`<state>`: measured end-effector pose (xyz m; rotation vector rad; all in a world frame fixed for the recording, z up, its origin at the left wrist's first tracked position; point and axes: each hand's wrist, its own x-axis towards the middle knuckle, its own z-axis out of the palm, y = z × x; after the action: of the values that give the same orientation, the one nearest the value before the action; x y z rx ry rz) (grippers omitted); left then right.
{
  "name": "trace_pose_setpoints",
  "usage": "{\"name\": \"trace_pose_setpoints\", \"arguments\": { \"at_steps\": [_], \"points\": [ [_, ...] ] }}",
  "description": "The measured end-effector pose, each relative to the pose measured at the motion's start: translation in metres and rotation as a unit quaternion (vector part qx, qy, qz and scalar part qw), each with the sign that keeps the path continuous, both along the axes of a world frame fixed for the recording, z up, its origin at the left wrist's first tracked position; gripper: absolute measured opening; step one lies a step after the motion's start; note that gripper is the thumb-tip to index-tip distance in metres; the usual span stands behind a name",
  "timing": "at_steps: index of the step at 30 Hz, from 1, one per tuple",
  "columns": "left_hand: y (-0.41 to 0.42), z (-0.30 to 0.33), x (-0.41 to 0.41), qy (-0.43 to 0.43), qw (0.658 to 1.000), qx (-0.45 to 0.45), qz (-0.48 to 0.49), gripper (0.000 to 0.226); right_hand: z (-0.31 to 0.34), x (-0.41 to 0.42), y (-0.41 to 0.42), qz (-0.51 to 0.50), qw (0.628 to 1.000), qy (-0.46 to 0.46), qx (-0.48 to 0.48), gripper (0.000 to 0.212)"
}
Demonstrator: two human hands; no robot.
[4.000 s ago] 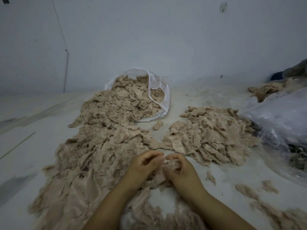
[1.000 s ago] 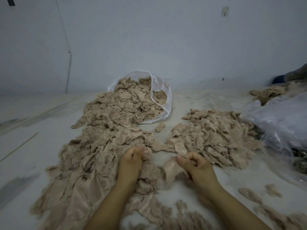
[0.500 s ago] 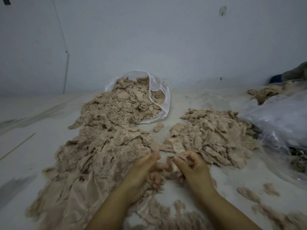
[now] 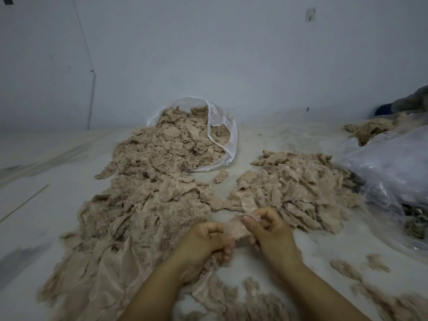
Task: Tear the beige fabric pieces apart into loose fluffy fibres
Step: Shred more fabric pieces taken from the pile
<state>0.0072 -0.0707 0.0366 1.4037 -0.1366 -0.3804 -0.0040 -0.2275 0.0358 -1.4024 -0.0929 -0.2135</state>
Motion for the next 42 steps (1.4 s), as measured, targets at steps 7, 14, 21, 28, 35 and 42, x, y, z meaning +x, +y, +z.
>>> {"name": "trace_pose_setpoints", "arguments": {
  "at_steps": [7,14,21,28,35,42],
  "points": [
    [0.006,0.004,-0.001,-0.032,0.999,0.040,0.003,0.013,-0.002,0.017,-0.021,-0.137,0.990,-0.016,0.000,0.021],
    [0.010,0.004,0.003,-0.163,0.962,0.198,0.097,0.011,0.004,0.049,-0.054,-0.175,0.882,-0.041,-0.435,0.035],
    [0.016,0.004,0.015,-0.260,0.888,0.379,-0.002,0.020,-0.028,0.091,-0.055,0.032,0.723,0.036,-0.689,0.052],
    [0.026,0.001,0.022,-0.283,0.866,0.406,-0.076,0.013,-0.015,0.163,-0.056,0.033,0.741,0.125,-0.659,0.056],
    [0.042,0.016,0.022,-0.332,0.852,0.399,-0.069,0.020,0.003,0.136,-0.013,-0.125,0.732,0.005,-0.669,0.040],
    [0.076,0.017,-0.002,-0.436,0.743,0.498,-0.103,0.032,-0.028,0.025,-0.005,0.193,0.713,-0.087,-0.668,0.054]
  ]
}}
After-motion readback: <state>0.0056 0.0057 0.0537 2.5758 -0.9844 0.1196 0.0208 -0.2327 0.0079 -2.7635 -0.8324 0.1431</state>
